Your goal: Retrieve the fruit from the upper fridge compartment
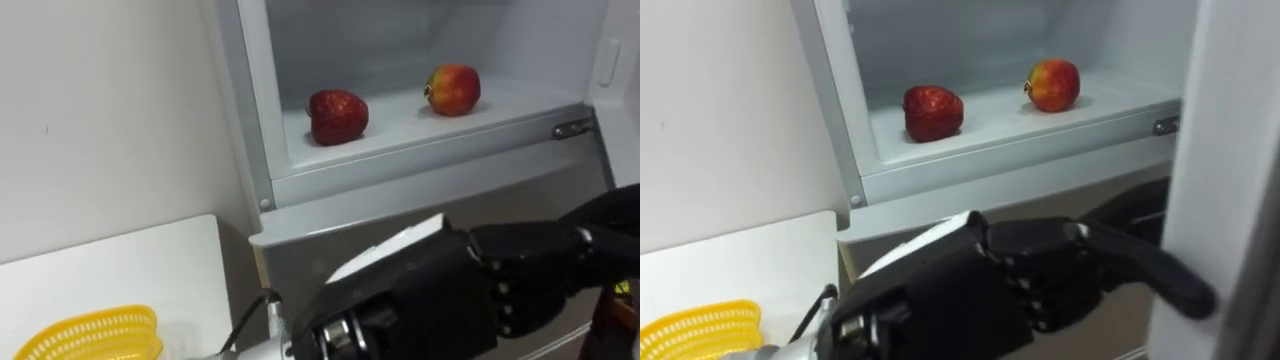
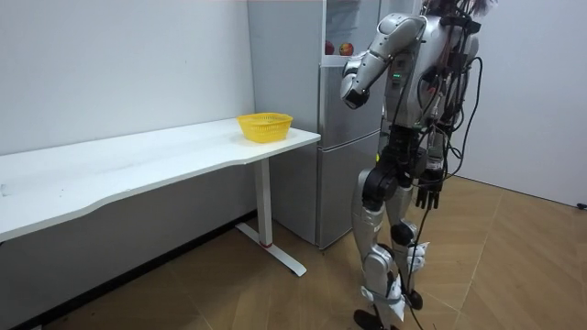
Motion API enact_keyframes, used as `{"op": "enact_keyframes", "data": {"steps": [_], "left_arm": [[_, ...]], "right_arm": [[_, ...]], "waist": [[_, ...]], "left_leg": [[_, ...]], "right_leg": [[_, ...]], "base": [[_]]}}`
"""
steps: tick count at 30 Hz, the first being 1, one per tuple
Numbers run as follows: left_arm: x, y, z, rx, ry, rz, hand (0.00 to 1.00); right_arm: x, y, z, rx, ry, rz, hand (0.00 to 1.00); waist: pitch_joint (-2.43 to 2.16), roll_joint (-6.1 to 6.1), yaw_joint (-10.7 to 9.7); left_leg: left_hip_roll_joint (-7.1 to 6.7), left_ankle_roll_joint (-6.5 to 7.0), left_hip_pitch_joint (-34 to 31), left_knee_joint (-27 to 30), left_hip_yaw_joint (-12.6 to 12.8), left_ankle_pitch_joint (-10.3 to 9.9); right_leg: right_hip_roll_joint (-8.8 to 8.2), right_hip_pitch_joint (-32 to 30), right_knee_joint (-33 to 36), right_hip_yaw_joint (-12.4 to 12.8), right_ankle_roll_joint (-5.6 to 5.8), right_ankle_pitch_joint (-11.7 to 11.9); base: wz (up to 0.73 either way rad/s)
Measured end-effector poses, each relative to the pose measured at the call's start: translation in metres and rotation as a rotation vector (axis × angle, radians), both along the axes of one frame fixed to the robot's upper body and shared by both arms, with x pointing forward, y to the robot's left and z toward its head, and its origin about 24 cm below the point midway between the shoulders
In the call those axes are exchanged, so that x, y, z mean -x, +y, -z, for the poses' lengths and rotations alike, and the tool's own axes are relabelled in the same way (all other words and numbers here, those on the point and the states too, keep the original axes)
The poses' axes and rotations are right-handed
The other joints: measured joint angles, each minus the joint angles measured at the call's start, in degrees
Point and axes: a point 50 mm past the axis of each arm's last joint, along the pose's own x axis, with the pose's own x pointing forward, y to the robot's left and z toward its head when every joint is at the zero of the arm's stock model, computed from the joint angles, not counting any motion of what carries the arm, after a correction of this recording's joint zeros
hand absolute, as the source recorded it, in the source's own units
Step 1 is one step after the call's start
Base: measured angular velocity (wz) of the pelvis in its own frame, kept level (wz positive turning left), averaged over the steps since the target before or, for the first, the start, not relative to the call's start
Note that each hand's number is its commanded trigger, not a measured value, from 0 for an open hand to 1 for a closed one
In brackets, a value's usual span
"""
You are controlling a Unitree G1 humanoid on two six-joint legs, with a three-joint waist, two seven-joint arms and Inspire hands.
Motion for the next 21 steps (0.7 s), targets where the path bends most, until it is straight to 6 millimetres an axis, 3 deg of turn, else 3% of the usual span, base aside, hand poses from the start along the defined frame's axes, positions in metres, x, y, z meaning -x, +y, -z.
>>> {"op": "enact_keyframes", "data": {"steps": [21], "left_arm": [[0.012,-0.036,-0.021,0.01,-0.093,0.162,0.0]], "right_arm": [[-0.011,0.006,0.001,-0.013,-0.044,-0.02,0.0]], "waist": [[-0.35,-0.32,-1.25]], "left_leg": [[0.15,0.0,-1.47,-0.1,0.25,0.0]], "right_leg": [[0.15,-1.68,0.12,0.61,-0.08,0.16]], "base": [[-0.01]]}}
